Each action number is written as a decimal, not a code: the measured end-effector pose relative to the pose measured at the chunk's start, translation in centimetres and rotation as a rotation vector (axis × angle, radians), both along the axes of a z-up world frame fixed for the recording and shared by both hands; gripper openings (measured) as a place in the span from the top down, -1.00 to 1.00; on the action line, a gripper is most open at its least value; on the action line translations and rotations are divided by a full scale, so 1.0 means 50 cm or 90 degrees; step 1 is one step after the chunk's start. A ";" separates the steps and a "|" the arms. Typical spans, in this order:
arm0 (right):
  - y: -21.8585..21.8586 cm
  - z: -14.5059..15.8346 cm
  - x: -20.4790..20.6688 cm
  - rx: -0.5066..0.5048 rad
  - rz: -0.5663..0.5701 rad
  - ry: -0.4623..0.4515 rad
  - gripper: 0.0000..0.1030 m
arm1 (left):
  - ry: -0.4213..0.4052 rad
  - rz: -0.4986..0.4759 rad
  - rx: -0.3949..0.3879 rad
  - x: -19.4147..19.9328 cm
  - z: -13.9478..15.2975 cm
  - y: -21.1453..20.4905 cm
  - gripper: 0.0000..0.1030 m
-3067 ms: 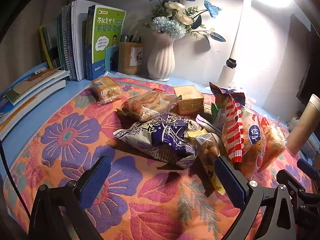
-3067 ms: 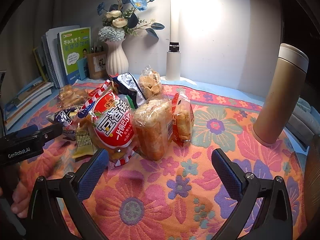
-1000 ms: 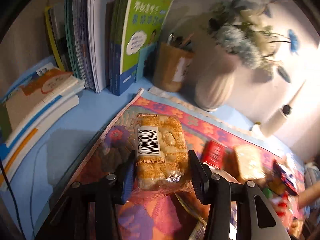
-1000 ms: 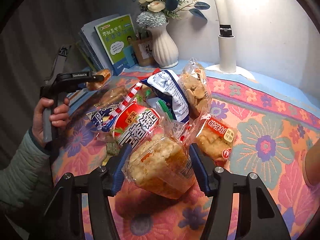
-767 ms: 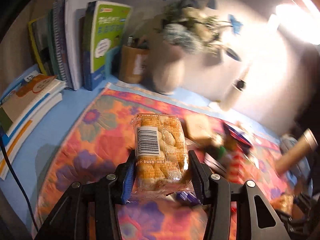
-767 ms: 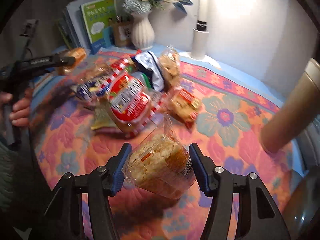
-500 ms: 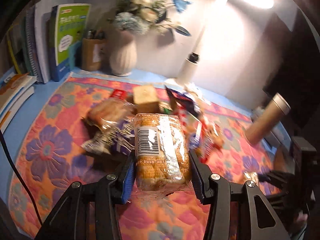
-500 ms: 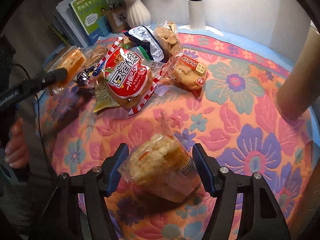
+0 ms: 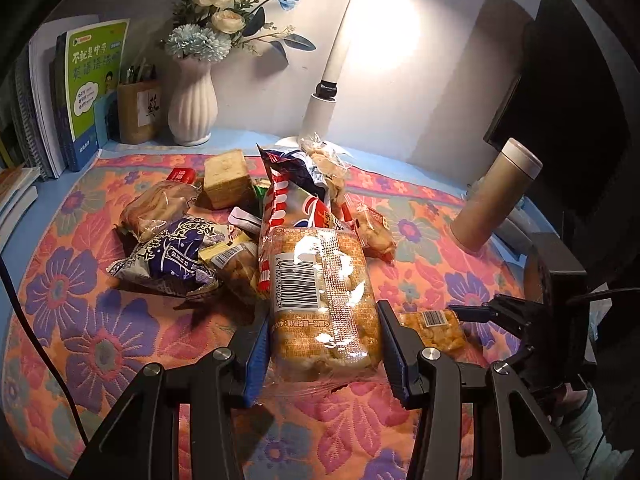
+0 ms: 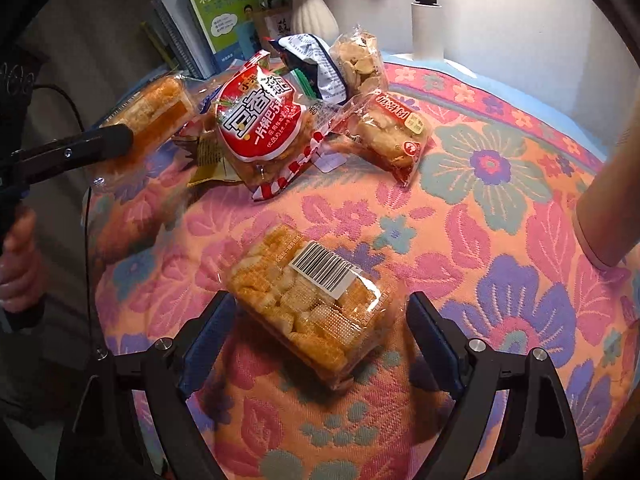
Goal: Organize snacks
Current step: 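Grasp a barcoded biscuit pack with left gripper while right gripper grasps a bread pack, then carry both packs to the glass plate and open both grippers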
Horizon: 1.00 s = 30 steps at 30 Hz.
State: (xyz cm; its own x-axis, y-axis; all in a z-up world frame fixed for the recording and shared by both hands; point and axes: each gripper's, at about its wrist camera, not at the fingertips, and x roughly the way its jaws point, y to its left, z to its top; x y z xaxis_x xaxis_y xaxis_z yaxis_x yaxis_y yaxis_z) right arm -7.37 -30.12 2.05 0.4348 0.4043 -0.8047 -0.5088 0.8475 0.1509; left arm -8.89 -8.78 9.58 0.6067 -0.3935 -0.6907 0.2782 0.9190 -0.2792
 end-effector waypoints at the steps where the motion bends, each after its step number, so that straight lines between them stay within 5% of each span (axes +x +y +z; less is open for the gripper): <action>1: 0.002 -0.005 0.006 0.006 0.006 0.005 -0.69 | -0.001 -0.001 0.003 -0.002 -0.001 -0.003 0.08; 6: 0.003 -0.013 0.020 0.005 0.004 0.002 -0.68 | -0.005 -0.006 0.010 -0.011 -0.005 -0.014 0.08; 13: 0.006 -0.006 0.013 0.006 -0.059 -0.018 -0.19 | -0.029 0.024 0.029 -0.026 -0.001 -0.021 0.08; 18: 0.017 0.008 -0.015 0.008 -0.078 -0.030 -0.08 | -0.051 0.035 0.053 -0.039 0.012 -0.027 0.08; 30: -0.137 0.140 -0.137 0.045 -0.225 -0.140 0.06 | -0.107 -0.008 0.071 -0.077 0.066 -0.119 0.08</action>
State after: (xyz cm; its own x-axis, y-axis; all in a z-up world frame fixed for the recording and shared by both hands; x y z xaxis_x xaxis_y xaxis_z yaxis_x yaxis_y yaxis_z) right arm -14.23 -36.96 9.04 0.7147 0.2509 -0.6528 -0.2156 0.9670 0.1356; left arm -12.72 -14.74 12.88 0.7122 -0.3283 -0.6205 0.3241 0.9378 -0.1242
